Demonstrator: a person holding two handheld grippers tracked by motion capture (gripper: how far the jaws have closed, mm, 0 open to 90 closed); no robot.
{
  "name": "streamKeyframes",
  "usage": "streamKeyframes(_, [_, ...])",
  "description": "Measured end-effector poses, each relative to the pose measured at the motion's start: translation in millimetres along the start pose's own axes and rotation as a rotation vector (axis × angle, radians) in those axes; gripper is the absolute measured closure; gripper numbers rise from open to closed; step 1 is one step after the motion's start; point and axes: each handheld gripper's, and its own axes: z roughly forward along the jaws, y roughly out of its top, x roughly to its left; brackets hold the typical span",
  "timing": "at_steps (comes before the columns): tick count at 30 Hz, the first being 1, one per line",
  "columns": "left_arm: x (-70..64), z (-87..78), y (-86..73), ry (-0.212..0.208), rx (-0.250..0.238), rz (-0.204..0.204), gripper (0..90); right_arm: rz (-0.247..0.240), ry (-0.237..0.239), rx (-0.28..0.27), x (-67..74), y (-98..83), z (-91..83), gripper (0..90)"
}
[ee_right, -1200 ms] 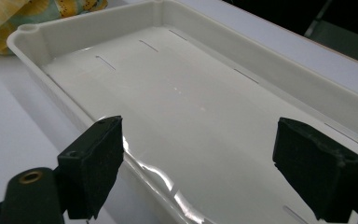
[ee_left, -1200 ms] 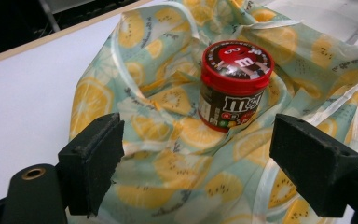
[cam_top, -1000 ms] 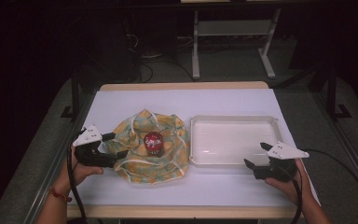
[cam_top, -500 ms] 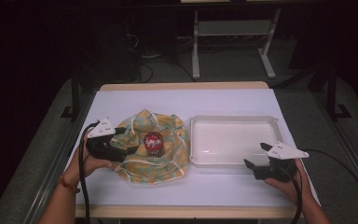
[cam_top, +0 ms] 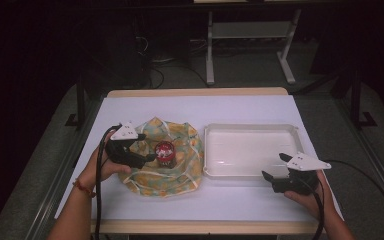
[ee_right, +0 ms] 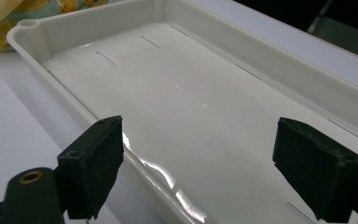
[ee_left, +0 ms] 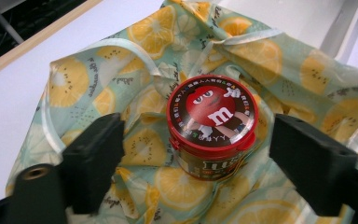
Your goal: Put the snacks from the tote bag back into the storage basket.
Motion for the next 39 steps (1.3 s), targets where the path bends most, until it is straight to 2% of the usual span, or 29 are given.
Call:
streamKeyframes(6, [-0.6,12.1,4.1,-0.032,0.054,0.014,18.9,-0.004,0.002,0.000,0.3,0.0,0.4,15.6])
streamKeyframes(17, [-5.4,32.5,16.6,-0.076,0.123,0.046,17.8,-0.004,0.002,0.006,0.5,-1.1,0.2,15.6])
streamKeyframes(22, [-6.5,44.1,18.6,-0.058,0.186,0.066,17.7,-0.006,0.000,0.007,0.7,-1.4,-0.2,15.6])
streamKeyframes(27, [-5.4,55.3,17.2,-0.052,0.237,0.062,17.7,-0.007,0.003,0.010,0.8,-2.1,0.6,15.7])
streamKeyframes(33, [-6.8,64.9,14.7,-0.066,0.237,0.056,21.9,-0.009,0.005,0.012,1.2,-2.1,1.2,15.6])
streamKeyframes(35, [-7.7,66.1,13.6,-0.059,0.239,0.059,23.0,-0.012,0.007,0.011,1.4,-2.1,1.4,15.7])
streamKeyframes(39, [-7.6,63.7,13.6,-0.057,0.243,0.034,23.8,-0.015,0.008,0.008,1.0,-1.8,0.9,15.7])
